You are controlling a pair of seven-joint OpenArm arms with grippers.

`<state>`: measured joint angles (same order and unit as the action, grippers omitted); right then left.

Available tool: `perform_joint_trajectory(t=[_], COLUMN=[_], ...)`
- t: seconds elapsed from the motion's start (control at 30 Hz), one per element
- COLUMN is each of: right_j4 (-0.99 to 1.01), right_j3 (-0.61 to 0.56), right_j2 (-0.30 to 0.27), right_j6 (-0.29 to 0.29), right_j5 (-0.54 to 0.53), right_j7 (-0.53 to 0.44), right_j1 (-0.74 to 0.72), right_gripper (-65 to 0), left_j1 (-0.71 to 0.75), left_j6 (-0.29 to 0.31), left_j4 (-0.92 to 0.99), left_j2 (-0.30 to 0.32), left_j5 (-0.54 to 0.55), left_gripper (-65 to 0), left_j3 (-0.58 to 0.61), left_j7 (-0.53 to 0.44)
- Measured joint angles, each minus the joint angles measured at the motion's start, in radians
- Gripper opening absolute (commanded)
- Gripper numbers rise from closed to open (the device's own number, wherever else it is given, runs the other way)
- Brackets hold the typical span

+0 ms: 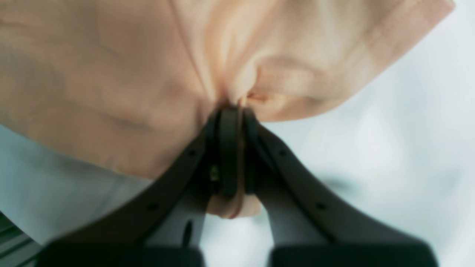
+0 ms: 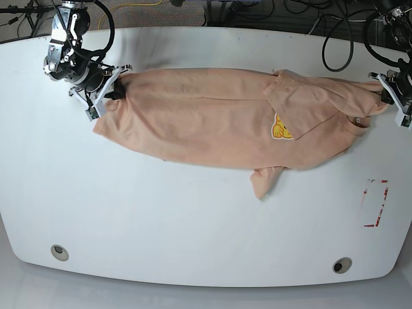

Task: Fold the T-shirt properly
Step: 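Release the shirt end with the left gripper and regrasp it nearer the patch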

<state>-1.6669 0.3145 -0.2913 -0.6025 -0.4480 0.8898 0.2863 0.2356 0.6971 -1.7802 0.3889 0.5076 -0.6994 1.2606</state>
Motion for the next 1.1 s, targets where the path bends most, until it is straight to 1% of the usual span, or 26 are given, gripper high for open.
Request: perform_joint_trajectory(t=[0.03,0.13,0.17,0.2,0.27,0.37,0.53,0.6,0.7,0.77,0.87,0.9,0.93,0.97,1.0,1.1], right_j4=[0.000,0.000,0.000,0.000,0.000,0.000,0.000,0.000,0.000,0.000,0.000,0.000,0.000,0.000,0.000,0.000], right_j3=[0.000,0.000,0.000,0.000,0.000,0.000,0.001,0.001,0.000,0.000,0.000,0.000,0.000,0.000,0.000,-0.001], right_j2=[0.000,0.000,0.000,0.000,0.000,0.000,0.008,0.011,0.013,0.014,0.014,0.015,0.015,0.016,0.018,0.017], right_j6=[0.000,0.000,0.000,0.000,0.000,0.000,0.000,0.000,0.000,0.000,0.000,0.000,0.000,0.000,0.000,0.000], right_j5=[0.000,0.000,0.000,0.000,0.000,0.000,0.001,0.003,0.003,0.003,0.004,0.004,0.005,0.007,0.006,0.000], right_j7=[0.000,0.000,0.000,0.000,0.000,0.000,0.001,0.000,-0.003,-0.003,-0.003,-0.003,-0.002,-0.003,-0.003,-0.003], right_j1=[0.000,0.000,0.000,0.000,0.000,0.000,-0.002,-0.003,-0.004,-0.003,-0.005,-0.005,-0.006,-0.005,-0.005,-0.006], right_gripper=[-65.0,-65.0,-65.0,-65.0,-65.0,-65.0,-65.0,-65.0,-65.0,-65.0,-65.0,-65.0,-65.0,-65.0,-65.0,-65.0], left_j1=[0.000,-0.001,0.000,0.000,0.000,-0.007,-0.086,-0.133,-0.194,-0.227,-0.275,-0.298,-0.314,-0.330,-0.344,-0.376], left_j6=[0.000,0.000,0.000,0.000,0.000,0.000,0.002,0.000,0.000,0.000,-0.002,-0.015,-0.003,-0.015,-0.004,0.003], left_j4=[0.000,0.000,0.000,0.000,0.000,0.000,0.001,0.002,0.032,0.086,0.180,0.227,0.266,0.289,0.324,0.396], left_j2=[0.001,0.002,0.002,0.002,0.001,0.000,-0.008,-0.009,0.002,0.010,0.009,0.003,-0.001,-0.003,-0.004,0.001], left_j5=[0.000,0.001,0.001,0.000,0.002,0.008,0.088,0.122,0.129,0.116,0.063,0.044,0.034,0.012,-0.003,-0.046], left_gripper=[-47.2,-32.4,-30.3,-25.1,-22.9,-23.6,-23.5,-23.5,-23.5,-23.5,-23.5,-23.5,-23.5,-23.5,-23.5,-23.5], left_j3=[0.000,0.000,0.000,0.000,0.000,-0.001,-0.030,-0.066,-0.108,-0.115,-0.113,-0.106,-0.105,-0.105,-0.105,-0.087], left_j7=[0.000,-0.001,-0.001,0.000,-0.001,0.007,0.075,0.073,0.058,0.059,0.074,0.076,0.075,0.067,0.058,0.016])
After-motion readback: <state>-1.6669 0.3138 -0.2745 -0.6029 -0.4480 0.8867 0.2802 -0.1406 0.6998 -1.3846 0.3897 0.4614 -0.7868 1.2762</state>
